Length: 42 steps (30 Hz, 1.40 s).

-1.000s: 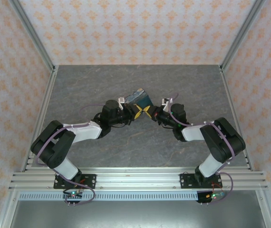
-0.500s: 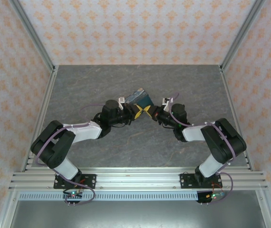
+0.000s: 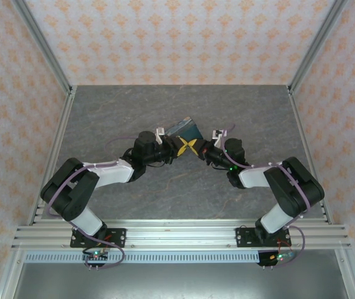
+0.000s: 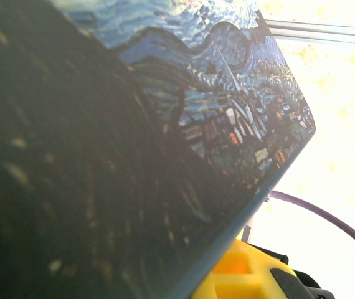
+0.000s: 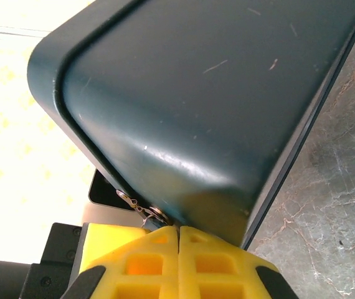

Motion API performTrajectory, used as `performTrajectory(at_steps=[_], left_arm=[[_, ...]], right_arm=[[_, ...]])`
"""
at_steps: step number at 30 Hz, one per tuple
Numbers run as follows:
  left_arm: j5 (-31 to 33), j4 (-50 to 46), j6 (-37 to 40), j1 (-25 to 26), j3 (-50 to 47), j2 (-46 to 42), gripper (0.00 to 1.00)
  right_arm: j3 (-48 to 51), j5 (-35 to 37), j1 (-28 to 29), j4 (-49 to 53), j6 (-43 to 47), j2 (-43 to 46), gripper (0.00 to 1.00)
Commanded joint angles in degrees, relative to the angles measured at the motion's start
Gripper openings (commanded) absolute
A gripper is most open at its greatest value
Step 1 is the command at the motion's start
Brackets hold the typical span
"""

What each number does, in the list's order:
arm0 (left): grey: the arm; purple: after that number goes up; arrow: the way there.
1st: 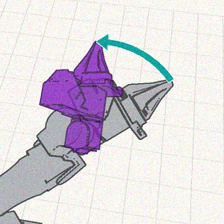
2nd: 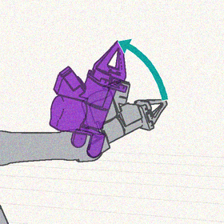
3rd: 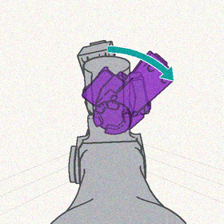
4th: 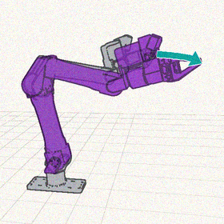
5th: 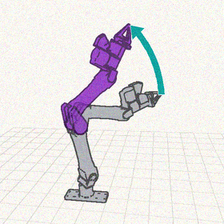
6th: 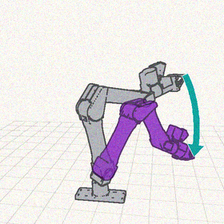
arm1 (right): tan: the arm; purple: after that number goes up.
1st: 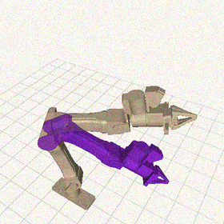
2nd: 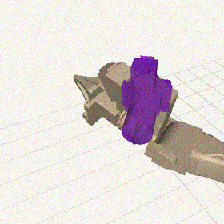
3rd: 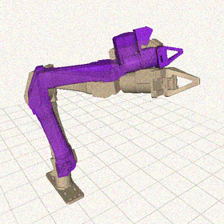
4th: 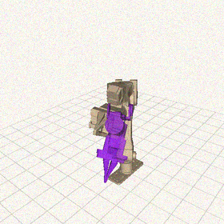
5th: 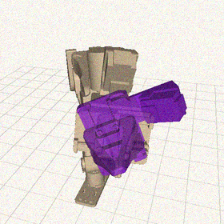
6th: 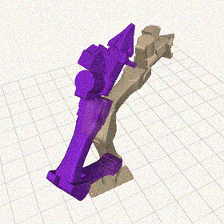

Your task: Unlock a padlock with a key

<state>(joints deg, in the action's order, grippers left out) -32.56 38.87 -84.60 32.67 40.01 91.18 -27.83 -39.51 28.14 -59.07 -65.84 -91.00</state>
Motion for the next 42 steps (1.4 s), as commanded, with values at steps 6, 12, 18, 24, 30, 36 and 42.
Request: performTrajectory(at_steps=[6,12,18,24,30,36,42], left_arm=[[-7.8,9.4,0.7,3.7,2.2,-0.6,0.0],[-8.3,8.6,2.5,3.8,2.1,1.2,0.0],[-8.7,1.9,9.3,3.7,1.9,1.5,0.0],[-8.6,-1.7,13.9,1.8,0.4,1.9,0.0],[-9.7,-1.9,15.4,-0.1,0.1,3.6,0.0],[-11.1,-5.2,18.5,-0.7,1.5,4.4,0.0],[-12.7,-8.7,20.6,-1.3,2.5,4.8,0.0]], right_arm=[[-0.5,-4.4,3.7,-3.5,-1.3,-1.0,0.0],[-4.5,-3.5,7.6,-6.3,-6.2,-4.2,0.0],[-3.0,-0.9,7.9,-4.7,-5.9,-5.5,0.0],[1.5,2.4,5.6,-5.9,-6.5,-3.4,0.25],[5.9,2.9,3.0,1.7,-4.1,4.8,0.53],[8.5,4.0,2.0,19.8,4.2,16.7,0.67],[1.8,7.8,2.2,50.1,24.7,27.1,0.67]])
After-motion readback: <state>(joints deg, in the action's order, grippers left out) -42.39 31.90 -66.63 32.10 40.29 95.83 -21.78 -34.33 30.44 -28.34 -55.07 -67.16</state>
